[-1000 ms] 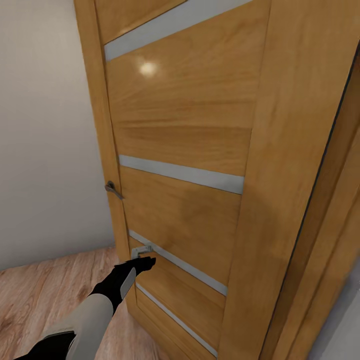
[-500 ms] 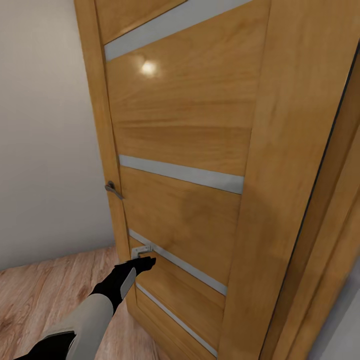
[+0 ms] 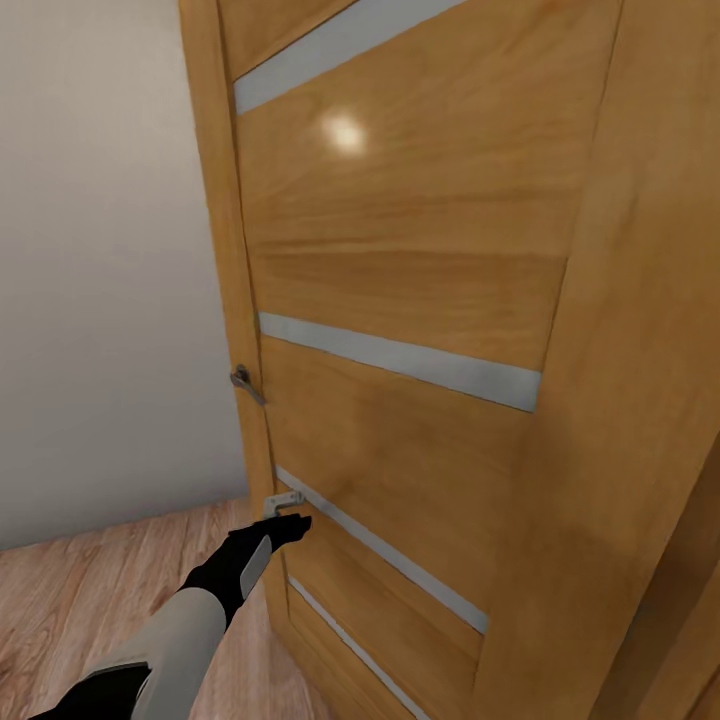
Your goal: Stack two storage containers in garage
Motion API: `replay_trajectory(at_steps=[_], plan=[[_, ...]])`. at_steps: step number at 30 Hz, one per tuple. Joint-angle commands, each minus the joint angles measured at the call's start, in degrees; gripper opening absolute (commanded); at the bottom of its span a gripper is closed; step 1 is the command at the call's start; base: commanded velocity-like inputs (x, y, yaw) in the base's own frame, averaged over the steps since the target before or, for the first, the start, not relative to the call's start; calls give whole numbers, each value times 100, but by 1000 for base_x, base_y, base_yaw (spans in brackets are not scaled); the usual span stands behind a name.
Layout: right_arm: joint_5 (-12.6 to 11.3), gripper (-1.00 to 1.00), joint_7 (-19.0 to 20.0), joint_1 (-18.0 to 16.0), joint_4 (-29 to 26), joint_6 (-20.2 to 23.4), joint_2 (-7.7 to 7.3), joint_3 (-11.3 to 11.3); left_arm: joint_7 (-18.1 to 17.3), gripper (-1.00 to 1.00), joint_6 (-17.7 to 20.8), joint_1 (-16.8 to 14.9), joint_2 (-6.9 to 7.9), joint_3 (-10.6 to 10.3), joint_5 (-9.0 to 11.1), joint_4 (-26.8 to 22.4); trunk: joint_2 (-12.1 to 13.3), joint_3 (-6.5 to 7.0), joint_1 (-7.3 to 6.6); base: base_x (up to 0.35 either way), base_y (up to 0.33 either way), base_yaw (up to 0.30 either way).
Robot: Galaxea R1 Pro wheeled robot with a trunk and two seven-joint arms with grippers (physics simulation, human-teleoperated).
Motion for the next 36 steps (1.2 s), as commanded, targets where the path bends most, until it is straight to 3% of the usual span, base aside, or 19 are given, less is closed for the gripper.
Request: replay_trajectory(at_steps=[1,36], plan=[[46,100,-11,-3,6,-19,-2,-35,-12,100,34,-5,-6,39,23,-24,-2,-4,3,263,47,0],[46,100,-19,-3,6,-19,-2,-43,16,100,27,-6,-7,39,23,-24,-2,-4,3,29,9,0]])
